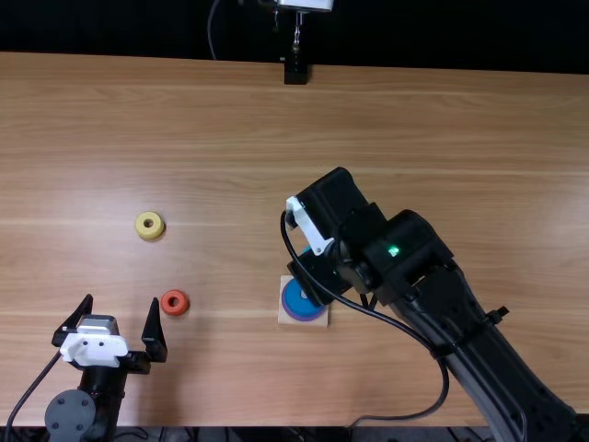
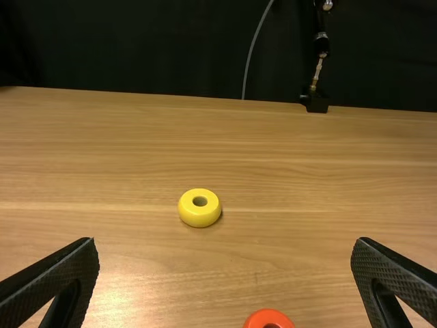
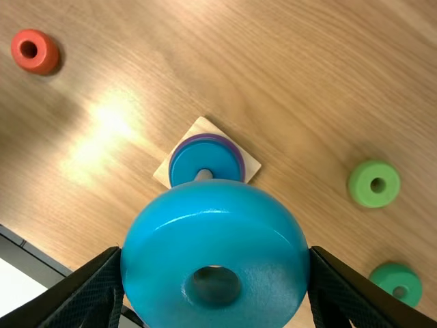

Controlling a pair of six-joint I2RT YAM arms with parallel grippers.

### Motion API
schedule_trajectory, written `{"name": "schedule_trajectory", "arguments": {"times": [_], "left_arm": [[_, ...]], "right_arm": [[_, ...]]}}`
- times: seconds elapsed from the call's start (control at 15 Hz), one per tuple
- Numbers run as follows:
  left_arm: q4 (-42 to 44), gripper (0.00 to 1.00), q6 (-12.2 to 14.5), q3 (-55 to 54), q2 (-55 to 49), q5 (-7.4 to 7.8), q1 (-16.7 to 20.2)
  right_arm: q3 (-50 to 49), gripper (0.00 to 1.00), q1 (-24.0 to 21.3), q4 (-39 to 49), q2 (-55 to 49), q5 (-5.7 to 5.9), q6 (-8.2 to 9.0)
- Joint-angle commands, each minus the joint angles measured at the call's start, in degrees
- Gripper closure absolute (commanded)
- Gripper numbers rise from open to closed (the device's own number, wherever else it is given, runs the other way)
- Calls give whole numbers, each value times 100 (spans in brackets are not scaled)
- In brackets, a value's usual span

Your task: Build the Hanoi tower: stack the rings onto the peg from bottom to top in this color order: purple, dark blue, light blue, dark green, light green, yellow, orange.

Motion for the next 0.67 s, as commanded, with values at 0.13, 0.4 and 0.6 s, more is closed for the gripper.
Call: {"name": "schedule_trajectory", "arguments": {"times": [0.13,0.4,0.6], "left_arm": [[-118,0,23,-268,-67,69,65],[-118,0,23,-268,-67,69,65],[-118,0,23,-268,-67,69,65]], "right_arm": [[177,100,190,1,188,-40,25],[159,100,234,12,276,-29,36],[150,100,260,22,381,-29,36]]}}
